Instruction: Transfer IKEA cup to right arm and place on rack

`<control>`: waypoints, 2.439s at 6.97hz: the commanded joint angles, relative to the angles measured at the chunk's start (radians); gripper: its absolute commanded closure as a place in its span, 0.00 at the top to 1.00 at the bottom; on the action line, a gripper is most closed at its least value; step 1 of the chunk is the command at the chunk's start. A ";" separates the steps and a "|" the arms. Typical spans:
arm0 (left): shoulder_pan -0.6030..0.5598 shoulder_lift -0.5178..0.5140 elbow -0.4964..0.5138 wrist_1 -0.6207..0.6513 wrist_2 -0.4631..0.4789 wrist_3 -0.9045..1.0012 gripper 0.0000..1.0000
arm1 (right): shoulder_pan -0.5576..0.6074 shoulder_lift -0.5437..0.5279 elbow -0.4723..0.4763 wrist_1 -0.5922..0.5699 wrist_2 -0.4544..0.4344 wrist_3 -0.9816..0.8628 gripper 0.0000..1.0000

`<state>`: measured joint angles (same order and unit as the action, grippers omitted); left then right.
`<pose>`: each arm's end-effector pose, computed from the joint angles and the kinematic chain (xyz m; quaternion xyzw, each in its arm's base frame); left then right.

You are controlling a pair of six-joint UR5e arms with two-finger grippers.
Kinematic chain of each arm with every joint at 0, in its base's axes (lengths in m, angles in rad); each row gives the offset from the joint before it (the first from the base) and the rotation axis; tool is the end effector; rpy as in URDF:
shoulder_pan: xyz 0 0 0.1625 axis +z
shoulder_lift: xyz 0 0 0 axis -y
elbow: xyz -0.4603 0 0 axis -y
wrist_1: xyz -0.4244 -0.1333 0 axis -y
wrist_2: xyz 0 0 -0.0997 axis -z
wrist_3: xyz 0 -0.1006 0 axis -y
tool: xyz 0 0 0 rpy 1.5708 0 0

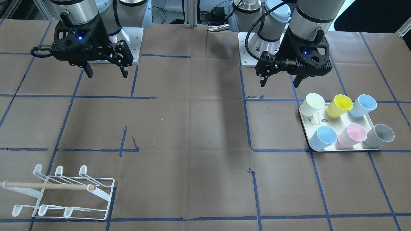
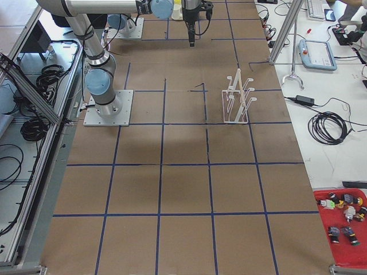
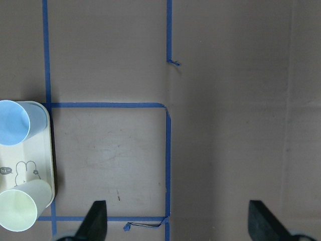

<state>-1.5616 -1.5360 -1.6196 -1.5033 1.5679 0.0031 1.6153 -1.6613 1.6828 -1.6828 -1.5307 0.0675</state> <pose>-0.1289 -0.5145 0.5215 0.0030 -0.9996 0.0268 0.0013 0.1590 -0.4845 0.5207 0.0106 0.9987 -0.0440 0.0225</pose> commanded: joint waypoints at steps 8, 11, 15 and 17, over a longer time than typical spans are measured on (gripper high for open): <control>0.002 -0.001 -0.003 -0.002 0.001 0.002 1.00 | 0.000 0.000 0.002 -0.002 -0.003 0.002 1.00; 0.017 -0.001 -0.003 -0.009 0.009 0.103 1.00 | -0.002 0.002 0.000 -0.002 0.001 0.000 1.00; 0.321 0.000 -0.006 -0.028 0.009 0.403 1.00 | -0.002 0.002 0.000 -0.002 -0.003 0.000 1.00; 0.461 -0.003 -0.009 -0.028 0.006 0.530 1.00 | -0.002 0.003 0.000 -0.002 -0.003 0.000 1.00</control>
<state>-1.1814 -1.5370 -1.6272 -1.5298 1.5766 0.4571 1.6137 -1.6587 1.6828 -1.6843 -1.5339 0.0675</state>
